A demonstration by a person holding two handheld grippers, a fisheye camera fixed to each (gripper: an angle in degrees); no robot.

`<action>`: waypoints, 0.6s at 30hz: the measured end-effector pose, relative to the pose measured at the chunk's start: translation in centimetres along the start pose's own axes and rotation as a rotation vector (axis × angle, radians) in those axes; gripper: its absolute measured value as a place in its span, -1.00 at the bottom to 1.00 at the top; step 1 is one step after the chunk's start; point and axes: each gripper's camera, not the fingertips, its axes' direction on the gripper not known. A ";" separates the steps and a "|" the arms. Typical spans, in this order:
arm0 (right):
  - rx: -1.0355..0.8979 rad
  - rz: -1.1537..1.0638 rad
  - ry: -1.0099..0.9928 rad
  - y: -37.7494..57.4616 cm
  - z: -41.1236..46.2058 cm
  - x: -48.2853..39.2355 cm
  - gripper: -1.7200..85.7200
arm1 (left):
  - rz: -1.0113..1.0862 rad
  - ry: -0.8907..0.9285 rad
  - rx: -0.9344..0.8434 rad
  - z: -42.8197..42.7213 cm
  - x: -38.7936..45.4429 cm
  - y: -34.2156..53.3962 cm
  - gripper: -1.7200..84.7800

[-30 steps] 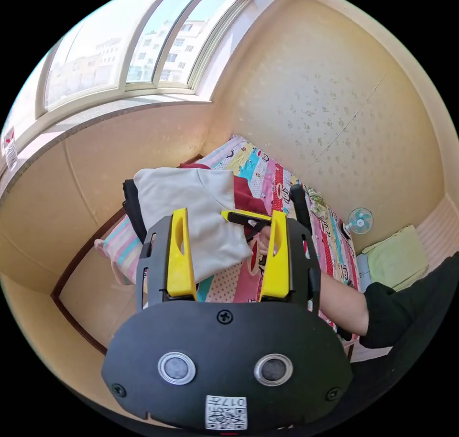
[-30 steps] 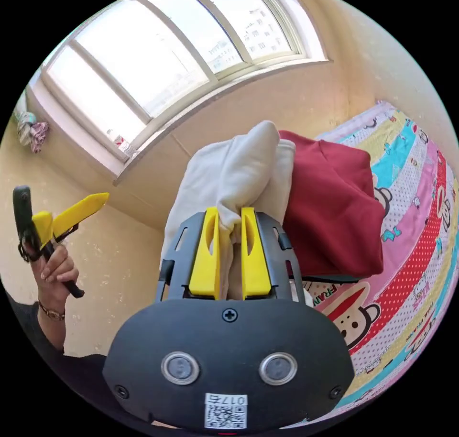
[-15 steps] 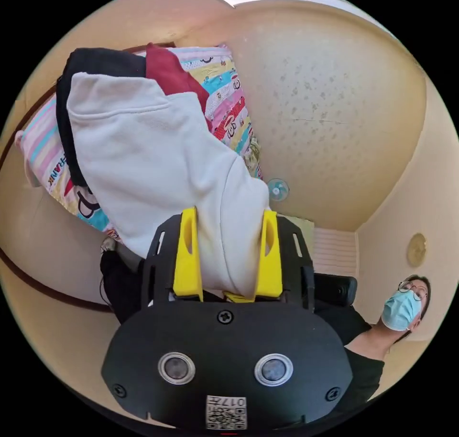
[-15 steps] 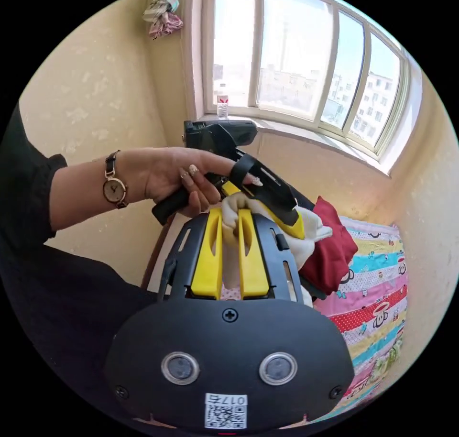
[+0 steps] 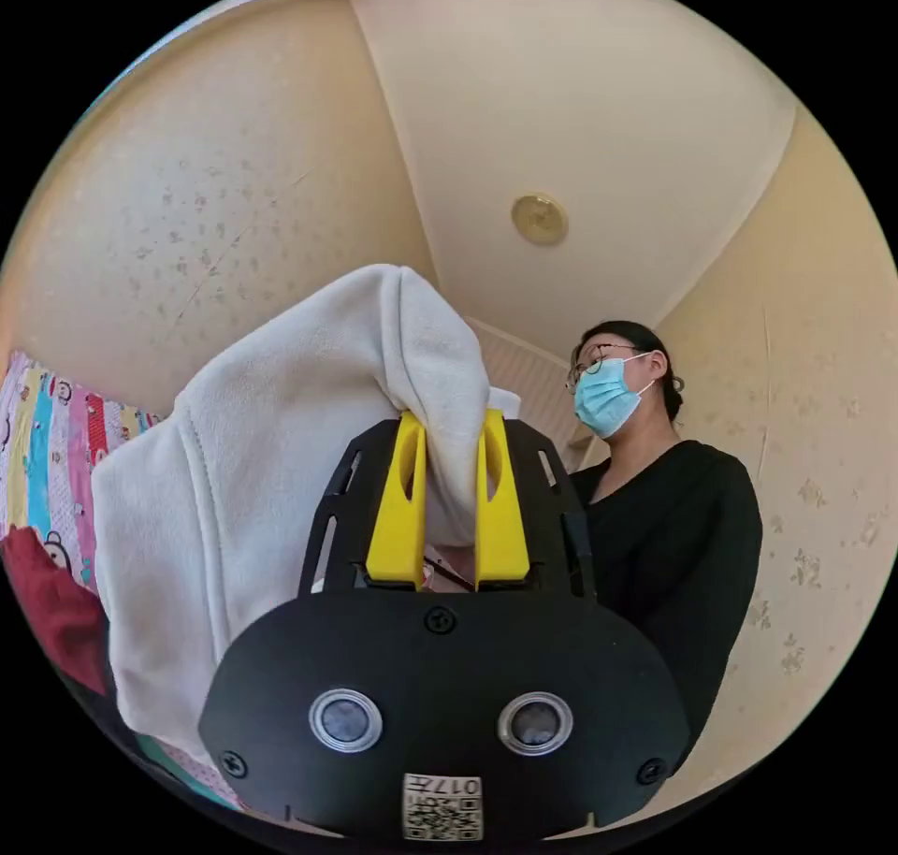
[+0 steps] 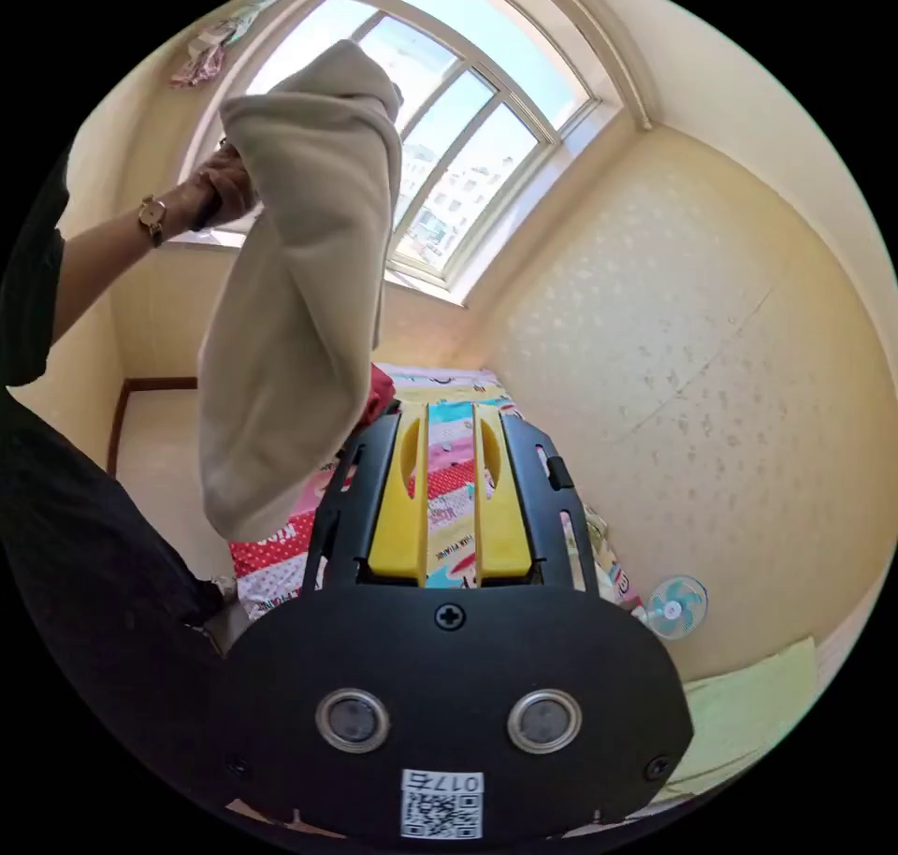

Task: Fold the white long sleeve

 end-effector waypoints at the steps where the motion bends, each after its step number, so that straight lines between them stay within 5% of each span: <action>1: -0.031 0.023 0.045 1.4 -0.7 1.0 -0.77 | 0.017 0.031 -0.011 1.2 -0.4 -0.3 -0.76; 6: -0.161 0.094 0.291 5.8 -2.7 2.4 -0.74 | -0.109 0.329 -0.093 12.7 -7.8 1.0 -0.76; 12: -0.266 0.142 0.460 11.3 -3.6 4.7 -0.71 | -0.229 0.368 -0.334 22.4 -12.4 2.6 -0.76; 18: -0.081 0.516 0.048 20.5 -6.1 12.4 -0.68 | -0.169 0.395 -0.473 28.3 -12.8 2.2 -0.77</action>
